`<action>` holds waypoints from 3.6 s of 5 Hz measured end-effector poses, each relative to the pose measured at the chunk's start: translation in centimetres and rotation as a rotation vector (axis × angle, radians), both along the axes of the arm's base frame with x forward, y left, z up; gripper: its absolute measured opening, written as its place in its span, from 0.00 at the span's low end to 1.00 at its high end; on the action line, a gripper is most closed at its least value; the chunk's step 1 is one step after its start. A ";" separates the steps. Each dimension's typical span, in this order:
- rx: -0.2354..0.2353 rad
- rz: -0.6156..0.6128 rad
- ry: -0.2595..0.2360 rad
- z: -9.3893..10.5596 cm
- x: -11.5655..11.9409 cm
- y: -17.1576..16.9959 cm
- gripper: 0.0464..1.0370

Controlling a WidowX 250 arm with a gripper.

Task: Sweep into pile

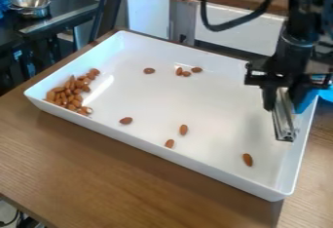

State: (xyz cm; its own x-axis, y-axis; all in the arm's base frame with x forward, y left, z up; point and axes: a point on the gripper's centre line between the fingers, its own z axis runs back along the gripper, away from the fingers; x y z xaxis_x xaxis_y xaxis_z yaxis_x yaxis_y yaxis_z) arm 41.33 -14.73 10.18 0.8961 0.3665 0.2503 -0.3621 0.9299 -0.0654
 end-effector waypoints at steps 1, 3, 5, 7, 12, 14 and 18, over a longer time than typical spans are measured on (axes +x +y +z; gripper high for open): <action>0.025 -0.025 -0.030 -0.4 0.1 -0.9 0.34; 0.069 -0.051 0.001 -3.1 -1.2 -0.4 0.34; 0.112 -0.081 -0.027 -4.6 -2.4 -0.1 0.34; 0.109 -0.105 -0.006 -4.7 -3.2 2.8 0.34; 0.155 -0.150 -0.067 -5.1 -6.2 13.8 0.34; 0.205 -0.129 -0.023 -5.1 -5.9 18.9 0.34; 0.346 -0.114 0.005 -4.9 -7.3 28.9 0.34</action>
State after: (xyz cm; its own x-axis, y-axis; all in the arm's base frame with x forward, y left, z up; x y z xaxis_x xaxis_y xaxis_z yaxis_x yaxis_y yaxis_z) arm 34.02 14.17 5.32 0.9278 0.1588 0.3376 -0.2546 0.9310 0.2617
